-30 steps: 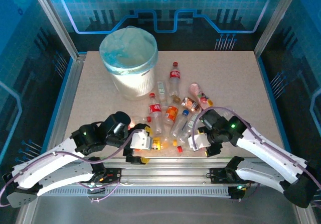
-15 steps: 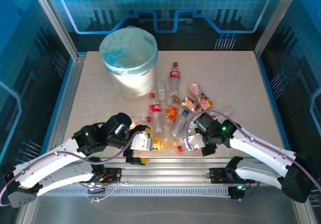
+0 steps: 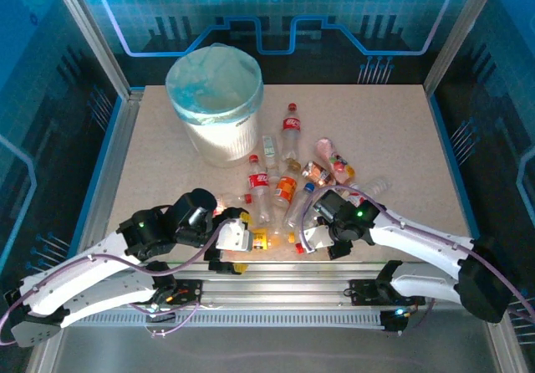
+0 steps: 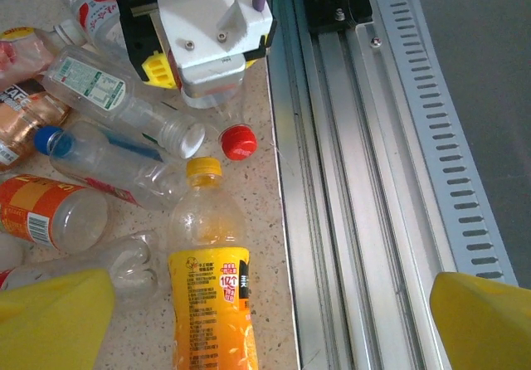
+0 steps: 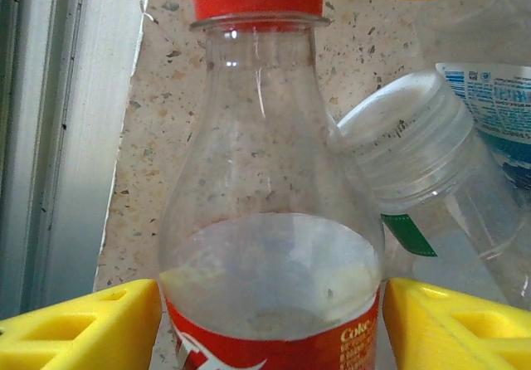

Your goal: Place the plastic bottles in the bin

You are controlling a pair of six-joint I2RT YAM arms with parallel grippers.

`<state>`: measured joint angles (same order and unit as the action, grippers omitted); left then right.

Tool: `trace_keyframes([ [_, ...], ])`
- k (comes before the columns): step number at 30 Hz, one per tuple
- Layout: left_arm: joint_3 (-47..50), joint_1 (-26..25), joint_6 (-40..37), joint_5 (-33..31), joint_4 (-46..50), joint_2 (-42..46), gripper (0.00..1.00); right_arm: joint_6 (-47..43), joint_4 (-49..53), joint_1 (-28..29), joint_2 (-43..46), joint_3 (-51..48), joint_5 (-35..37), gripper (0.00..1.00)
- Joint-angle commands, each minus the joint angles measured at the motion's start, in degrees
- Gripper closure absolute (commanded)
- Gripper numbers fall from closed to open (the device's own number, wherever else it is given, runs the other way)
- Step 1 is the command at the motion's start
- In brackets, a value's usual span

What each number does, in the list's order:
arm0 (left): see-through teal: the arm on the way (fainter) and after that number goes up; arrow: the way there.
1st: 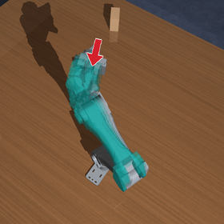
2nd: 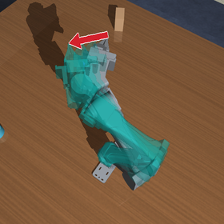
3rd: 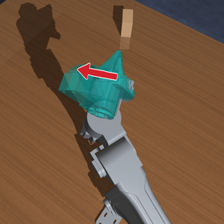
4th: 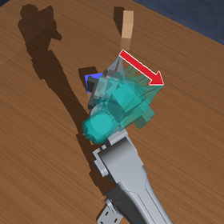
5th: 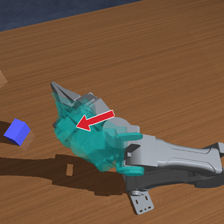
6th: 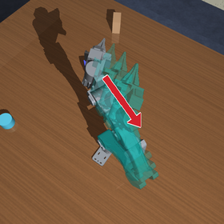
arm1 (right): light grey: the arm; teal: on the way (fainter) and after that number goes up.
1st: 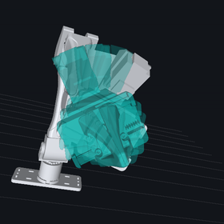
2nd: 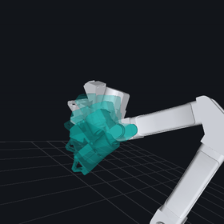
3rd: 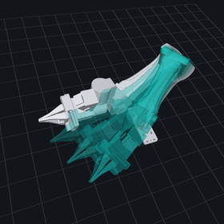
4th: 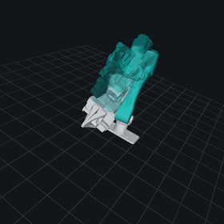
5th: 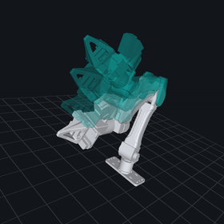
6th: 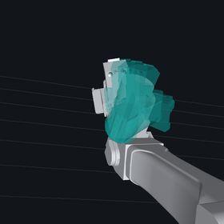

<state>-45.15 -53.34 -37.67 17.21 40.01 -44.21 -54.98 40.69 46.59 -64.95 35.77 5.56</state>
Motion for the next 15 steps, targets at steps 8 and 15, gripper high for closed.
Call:
trace_keyframes([
  [8,0.37,-0.47,-1.09,-0.85,-0.55,1.15,0.01,-1.30,-2.72,0.83,-2.74,-1.54,-1.34,0.42],
  [15,-1.66,-0.45,0.80,-0.19,-4.57,4.47,0.02,3.17,2.33,1.13,2.88,2.40,-3.68,0.50],
])
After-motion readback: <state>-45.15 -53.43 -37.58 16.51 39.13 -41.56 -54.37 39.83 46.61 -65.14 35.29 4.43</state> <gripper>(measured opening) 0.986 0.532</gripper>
